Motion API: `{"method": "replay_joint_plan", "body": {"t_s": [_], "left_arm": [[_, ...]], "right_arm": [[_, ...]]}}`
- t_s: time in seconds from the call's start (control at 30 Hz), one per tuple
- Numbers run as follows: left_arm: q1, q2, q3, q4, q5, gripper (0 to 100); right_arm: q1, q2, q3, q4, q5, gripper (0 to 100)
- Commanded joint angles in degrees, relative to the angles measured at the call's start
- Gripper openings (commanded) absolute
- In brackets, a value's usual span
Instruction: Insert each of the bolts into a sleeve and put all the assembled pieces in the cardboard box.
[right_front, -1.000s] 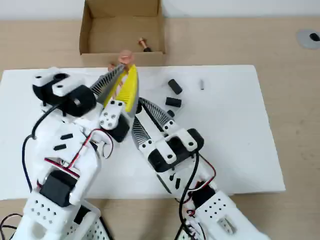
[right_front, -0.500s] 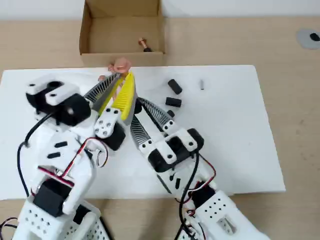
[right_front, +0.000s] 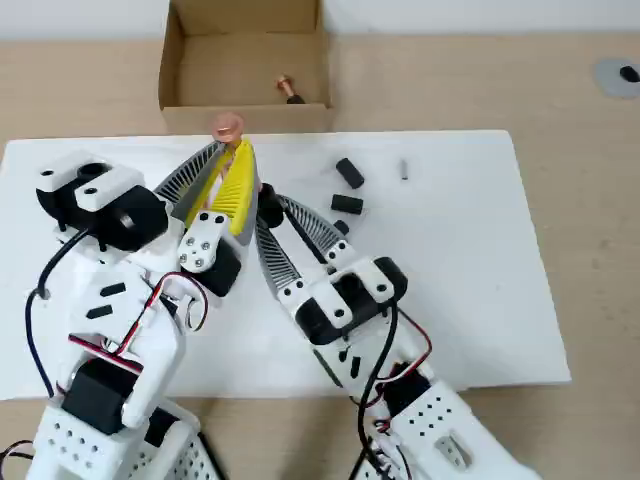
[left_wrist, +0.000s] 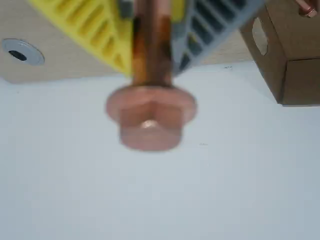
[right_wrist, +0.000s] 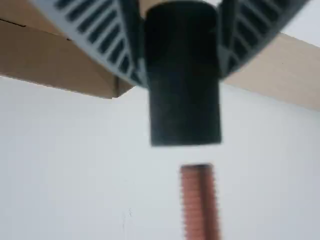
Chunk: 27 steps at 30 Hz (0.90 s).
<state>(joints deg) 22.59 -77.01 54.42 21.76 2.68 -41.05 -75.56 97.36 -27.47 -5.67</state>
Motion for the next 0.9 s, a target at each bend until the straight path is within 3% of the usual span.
{"method": "replay_joint_plan", "body": {"t_s": [0.0,0.6,0.87], "left_arm": [[-0.2,-0.9,-0.5,-0.3,1.8,0],[2.2,-0.8,1.6,0.3,2.0,0],[4.2,-0.9,0.6,9.0,1.3,6]], "right_arm": [[0.7,-1.0,-2.0,-1.3,-0.6,0.9],[0.7,-1.0,-2.0,-1.3,-0.6,0.9],[0.7,-1.0,-2.0,-1.3,-0.6,0.9]]}}
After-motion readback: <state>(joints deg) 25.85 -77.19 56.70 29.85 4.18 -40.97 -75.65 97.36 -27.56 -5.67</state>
